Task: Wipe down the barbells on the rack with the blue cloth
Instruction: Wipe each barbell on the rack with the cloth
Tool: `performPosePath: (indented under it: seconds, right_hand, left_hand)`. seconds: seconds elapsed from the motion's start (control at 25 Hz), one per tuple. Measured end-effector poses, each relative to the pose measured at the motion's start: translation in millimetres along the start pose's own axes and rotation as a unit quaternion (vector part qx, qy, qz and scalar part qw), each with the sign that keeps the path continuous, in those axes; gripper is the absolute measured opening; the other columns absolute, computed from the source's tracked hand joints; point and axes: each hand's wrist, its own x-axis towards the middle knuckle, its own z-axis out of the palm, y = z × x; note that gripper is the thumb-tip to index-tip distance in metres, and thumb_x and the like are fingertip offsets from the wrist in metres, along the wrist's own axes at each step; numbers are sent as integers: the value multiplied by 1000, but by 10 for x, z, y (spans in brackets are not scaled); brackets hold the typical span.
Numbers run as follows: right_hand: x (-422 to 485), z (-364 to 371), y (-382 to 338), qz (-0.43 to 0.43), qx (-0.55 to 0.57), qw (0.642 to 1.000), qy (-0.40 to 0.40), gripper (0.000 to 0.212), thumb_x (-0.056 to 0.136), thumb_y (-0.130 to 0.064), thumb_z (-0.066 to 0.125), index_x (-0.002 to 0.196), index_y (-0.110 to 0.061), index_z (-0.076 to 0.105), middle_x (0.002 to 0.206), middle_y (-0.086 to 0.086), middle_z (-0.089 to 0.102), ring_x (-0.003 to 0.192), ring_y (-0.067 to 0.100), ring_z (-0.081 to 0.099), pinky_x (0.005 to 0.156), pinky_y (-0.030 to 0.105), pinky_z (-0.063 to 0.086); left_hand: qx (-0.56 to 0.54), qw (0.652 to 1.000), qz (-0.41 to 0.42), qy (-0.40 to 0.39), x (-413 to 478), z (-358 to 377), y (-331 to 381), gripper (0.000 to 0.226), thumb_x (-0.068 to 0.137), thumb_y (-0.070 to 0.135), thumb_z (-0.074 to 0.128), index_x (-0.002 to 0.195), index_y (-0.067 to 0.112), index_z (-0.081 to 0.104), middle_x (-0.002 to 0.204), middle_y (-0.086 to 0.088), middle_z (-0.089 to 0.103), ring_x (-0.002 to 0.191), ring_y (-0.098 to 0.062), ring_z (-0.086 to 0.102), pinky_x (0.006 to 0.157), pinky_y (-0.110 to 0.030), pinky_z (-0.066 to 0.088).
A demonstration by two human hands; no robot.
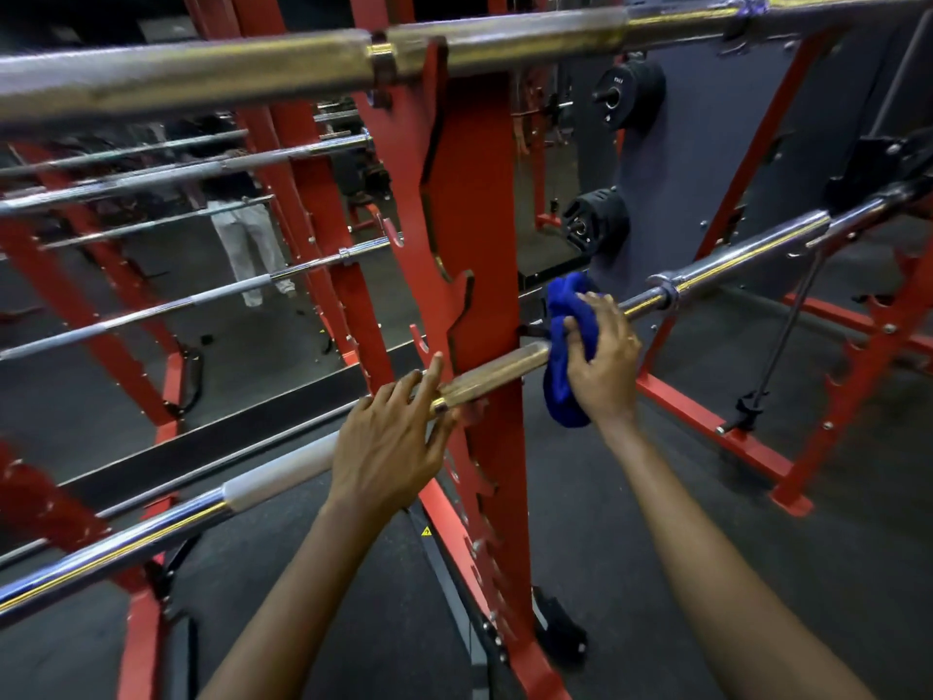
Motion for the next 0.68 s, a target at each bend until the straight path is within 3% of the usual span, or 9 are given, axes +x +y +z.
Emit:
performPosePath:
  seconds: [0.12,0.24,0.32,0.4,0.44,0.52,0.6,0.68]
  right_hand:
    - [-302,131,-144,-33,7,998,-46,70,99,-59,51,154,-17,39,162,6,34,156,25,22,127,48,20]
    - [-250,89,-44,-98,-17,994,-35,68,100,-51,57,155,-15,38,161,7,36,155,25,24,126,43,21]
    - [-275,153,-8,-57,17,998,11,62,103,-43,55,154,-13,38,161,9,36,155,21,25,126,38,22]
    - [-365,299,-220,65,137,985,86,60,106,-34,54,155,-7,35,162,13,32,154,20,26,127,36,24]
    - [-385,379,-400,148,215,956,135,59,106,-28,54,154,-1,34,159,15,35,150,22,32,125,34,27]
    - [-342,421,-704,313,360,855,203,49,107,-20,53,149,1,38,147,12,48,134,26,50,113,22,38]
    - [-379,376,-823,403,443,778,189,41,109,-29,48,147,-13,42,136,0,56,114,14,63,96,12,46]
    - [-502,310,-812,439,515,726,120,40,110,-36,44,145,-18,47,128,-6,62,104,4,66,86,10,50]
  left_hand:
    - [23,999,-14,42,13,51,71,60,102,55,44,151,20,47,132,-5,68,116,-23,66,89,-38,53]
    - [40,997,-19,63,15,79,110,54,99,53,55,144,23,57,126,-2,71,110,-22,68,86,-36,51]
    - [46,997,-19,64,10,102,99,53,99,55,55,144,26,57,126,-1,71,110,-21,68,86,-36,50]
    - [52,996,-30,64,-7,111,109,53,99,56,54,143,28,57,126,-1,71,107,-22,68,85,-36,50]
    - [56,996,-40,64,-7,99,123,53,98,57,53,143,28,57,124,-1,72,103,-22,69,82,-36,50]
    - [50,996,-48,64,-1,87,155,54,98,59,49,140,27,60,120,-3,73,96,-23,70,77,-37,50]
    - [54,995,-53,60,-18,87,159,56,99,62,45,139,27,61,117,-3,73,94,-24,70,76,-37,50]
    - [51,994,-68,61,-9,83,165,57,99,64,42,138,29,62,116,-1,73,95,-23,69,77,-37,49]
